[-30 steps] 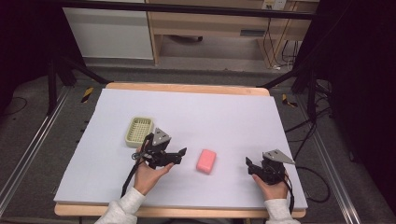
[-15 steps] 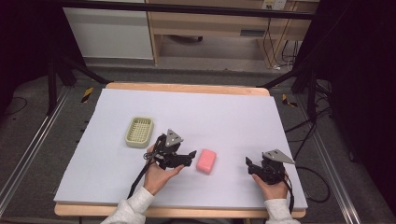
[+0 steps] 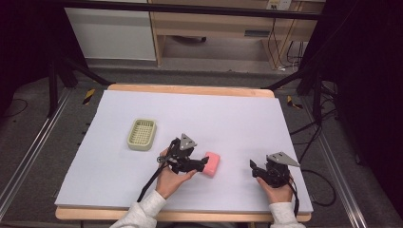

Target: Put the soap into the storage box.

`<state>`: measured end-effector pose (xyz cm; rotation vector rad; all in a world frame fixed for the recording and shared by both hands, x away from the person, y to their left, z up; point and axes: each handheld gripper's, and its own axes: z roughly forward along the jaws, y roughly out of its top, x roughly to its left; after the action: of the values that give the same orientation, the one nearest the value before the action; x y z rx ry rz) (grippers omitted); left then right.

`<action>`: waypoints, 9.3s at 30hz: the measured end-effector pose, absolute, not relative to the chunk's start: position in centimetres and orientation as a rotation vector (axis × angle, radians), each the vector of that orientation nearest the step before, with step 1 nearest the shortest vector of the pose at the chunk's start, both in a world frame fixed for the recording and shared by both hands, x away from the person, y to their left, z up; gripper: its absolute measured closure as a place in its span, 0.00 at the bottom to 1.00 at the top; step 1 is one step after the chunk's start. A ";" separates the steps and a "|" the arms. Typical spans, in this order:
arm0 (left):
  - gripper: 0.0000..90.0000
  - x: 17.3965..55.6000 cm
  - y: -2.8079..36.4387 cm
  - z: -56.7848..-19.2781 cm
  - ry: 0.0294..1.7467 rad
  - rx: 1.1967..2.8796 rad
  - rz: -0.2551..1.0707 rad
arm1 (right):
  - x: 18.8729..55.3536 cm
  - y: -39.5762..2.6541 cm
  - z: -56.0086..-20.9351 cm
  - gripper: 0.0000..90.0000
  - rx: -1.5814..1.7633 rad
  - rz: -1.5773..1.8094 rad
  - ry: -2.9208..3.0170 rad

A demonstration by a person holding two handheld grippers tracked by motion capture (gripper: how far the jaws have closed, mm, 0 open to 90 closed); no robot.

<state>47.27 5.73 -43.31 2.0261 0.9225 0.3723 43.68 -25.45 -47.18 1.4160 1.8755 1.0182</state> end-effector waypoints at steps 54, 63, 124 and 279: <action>0.25 48.2 0.9 -46.6 0.930 2.167 0.313 | 43.8 -25.6 -47.5 0.40 1.426 0.996 1.893; 0.26 48.5 0.8 -47.1 0.957 2.182 0.315 | 43.8 -25.5 -47.5 0.41 1.429 0.998 1.901; 0.42 48.7 2.1 -45.6 0.979 2.221 0.226 | 43.8 -25.5 -47.5 0.42 1.426 1.009 1.913; 0.42 57.2 23.0 -44.5 1.438 1.989 0.512 | 43.9 -25.3 -47.7 0.40 1.431 1.006 1.914</action>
<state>57.21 23.00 -44.55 1.9889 1.4376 0.5117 43.91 -25.35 -47.65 1.4308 1.9144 1.0056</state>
